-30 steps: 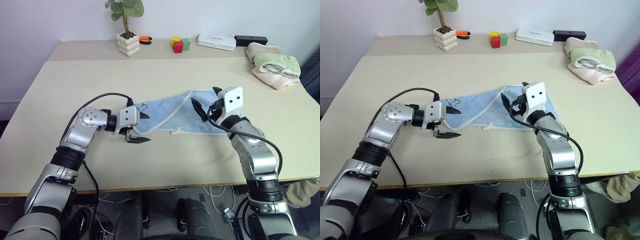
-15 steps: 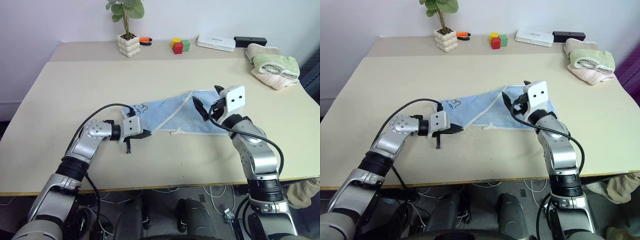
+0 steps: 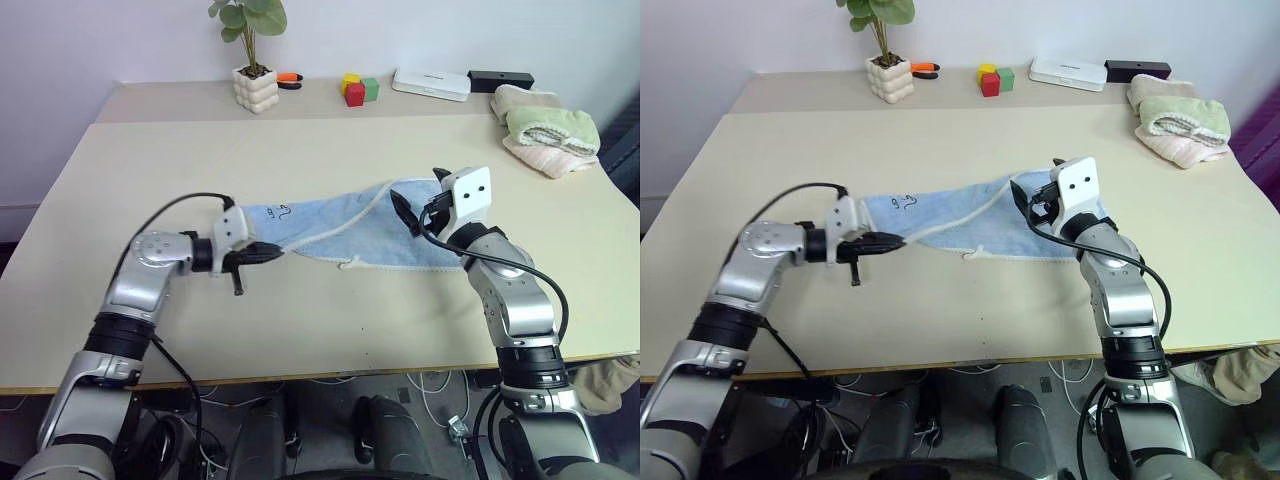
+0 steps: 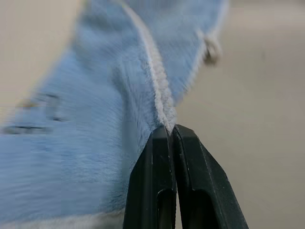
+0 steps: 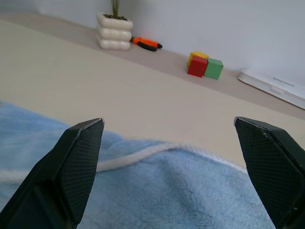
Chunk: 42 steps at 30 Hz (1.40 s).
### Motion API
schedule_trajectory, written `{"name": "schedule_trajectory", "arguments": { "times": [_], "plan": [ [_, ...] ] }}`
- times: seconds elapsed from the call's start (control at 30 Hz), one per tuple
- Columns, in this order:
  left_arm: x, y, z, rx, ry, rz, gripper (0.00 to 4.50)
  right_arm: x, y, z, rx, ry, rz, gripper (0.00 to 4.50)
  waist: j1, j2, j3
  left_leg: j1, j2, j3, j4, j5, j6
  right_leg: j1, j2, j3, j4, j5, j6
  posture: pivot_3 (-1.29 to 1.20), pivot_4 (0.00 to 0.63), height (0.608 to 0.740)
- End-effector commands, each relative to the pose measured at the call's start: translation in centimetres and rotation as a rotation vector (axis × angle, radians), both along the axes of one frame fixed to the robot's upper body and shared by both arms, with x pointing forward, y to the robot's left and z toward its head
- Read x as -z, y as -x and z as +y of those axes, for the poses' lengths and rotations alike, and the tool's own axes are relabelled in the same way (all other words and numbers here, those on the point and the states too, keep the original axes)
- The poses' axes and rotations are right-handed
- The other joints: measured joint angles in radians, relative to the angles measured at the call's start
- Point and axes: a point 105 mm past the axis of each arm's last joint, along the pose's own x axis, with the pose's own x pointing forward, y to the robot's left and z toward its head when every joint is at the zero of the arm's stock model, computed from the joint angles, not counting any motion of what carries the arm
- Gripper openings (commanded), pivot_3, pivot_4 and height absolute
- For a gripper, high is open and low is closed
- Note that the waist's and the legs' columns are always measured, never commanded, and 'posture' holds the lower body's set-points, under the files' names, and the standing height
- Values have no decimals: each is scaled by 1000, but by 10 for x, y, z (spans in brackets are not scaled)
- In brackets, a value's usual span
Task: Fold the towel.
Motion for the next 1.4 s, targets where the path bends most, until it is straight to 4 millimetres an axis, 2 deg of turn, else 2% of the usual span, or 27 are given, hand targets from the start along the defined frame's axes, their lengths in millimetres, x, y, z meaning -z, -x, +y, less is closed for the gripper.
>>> {"name": "schedule_trajectory", "arguments": {
  "times": [0.03, 0.2, 0.27, 0.43, 0.5, 0.6, 0.67, 0.73, 0.8, 0.87, 0.93, 1.03, 1.1, 1.2, 1.3, 1.4],
  "plan": [
    [-11, 16, 6, 33, 42, -13, 104, -13, -4, -20, 48, 129, -69, 4500, 0, 0, 0, 0, 0, 0, 0, 0, 0, 0, 0, 0, 0, 0, 0, 0, 150, 740],
    [-11, 32, 10, 38, 77, -50, 104, -5, -14, -45, 105, 439, -84, 4500, -2, 0, 0, 0, 0, 0, 0, 0, 0, 0, 0, 0, 0, -2, -3, 0, 150, 740],
    [-2, 44, 10, 48, 70, -47, 104, -9, -24, -56, 143, 505, -99, 4500, -5, 1, 0, 0, 0, 0, 0, 0, 0, 0, 0, 0, -1, -2, -3, 0, 150, 740],
    [15, 79, 9, 102, 74, 10, 104, -17, -42, -58, 137, 616, -129, 4500, -24, 1, 1, 0, 0, 4, -4, 1, -2, -3, 0, 2, 0, 0, 0, 0, 150, 740],
    [20, 87, 12, 93, 66, 25, 104, -18, -51, -62, 165, 594, -119, 4500, -28, 1, 1, 1, 0, 4, -5, 2, -3, -4, 0, 2, 0, 0, 0, 0, 150, 740],
    [25, 96, 15, 81, 72, 57, 104, -12, -68, -71, 214, 331, -11, 4500, -30, 1, 1, 1, 0, 4, -6, 2, -4, -3, 0, 2, 0, 0, 0, 0, 150, 740],
    [26, 101, 15, 80, 83, 76, 104, -2, -73, -70, 198, 229, 58, 4500, -27, 1, 1, 1, 0, 4, -6, 2, -4, -3, 0, 2, 0, 0, 0, 0, 150, 740],
    [32, 109, 18, 78, 77, 116, 104, 4, -77, -66, 184, 306, 86, 4500, -27, 2, 1, 1, 0, 4, -7, 2, -4, -3, 0, 2, 0, 0, 0, 0, 150, 740],
    [36, 114, 23, 63, 66, 127, 104, 1, -76, -57, 115, 535, 29, 4500, -28, 2, 1, 2, 0, 5, -9, 2, -4, -4, 0, 4, -1, 0, 0, 0, 150, 740],
    [39, 117, 27, 46, 62, 128, 104, -1, -75, -55, 89, 767, -21, 4500, -29, 3, 2, 2, -1, 7, -11, 3, -5, -7, 0, 5, -1, 0, 0, 0, 150, 740],
    [42, 121, 28, 42, 64, 132, 104, -10, -77, -54, 80, 905, -74, 4500, -31, 3, 2, 2, -1, 9, -12, 4, -6, -9, 0, 6, 0, 0, 0, 0, 150, 740],
    [46, 126, 26, 48, 58, 135, 104, -15, -76, -41, 7, 1015, -142, 4500, -36, 4, 2, 2, 0, 12, -13, 4, -7, -11, 0, 8, 0, 0, -1, 0, 150, 740],
    [48, 128, 24, 51, 59, 135, 104, -9, -72, -21, -105, 1154, -216, 4500, -41, 4, 2, 2, 0, 15, -14, 4, -7, -11, 0, 8, 0, -1, -1, 0, 150, 740],
    [49, 131, 20, 53, 70, 129, 104, -2, -70, -2, -192, 1280, -285, 4500, -45, 4, 2, 3, 1, 17, -16, 5, -8, -11, 0, 9, 0, -1, -1, 0, 150, 740],
    [49, 133, 17, 58, 74, 126, 104, 7, -72, 5, -223, 1450, -345, 4500, -45, 4, 2, 3, 1, 20, -16, 5, -8, -13, 0, 10, 1, -1, -2, 0, 150, 740],
    [48, 134, 14, 59, 77, 124, 104, 10, -74, 8, -230, 1527, -375, 4500, -48, 4, 2, 3, 1, 21, -16, 4, -9, -14, 0, 11, 2, -2, -3, 0, 150, 740]
  ]
}}
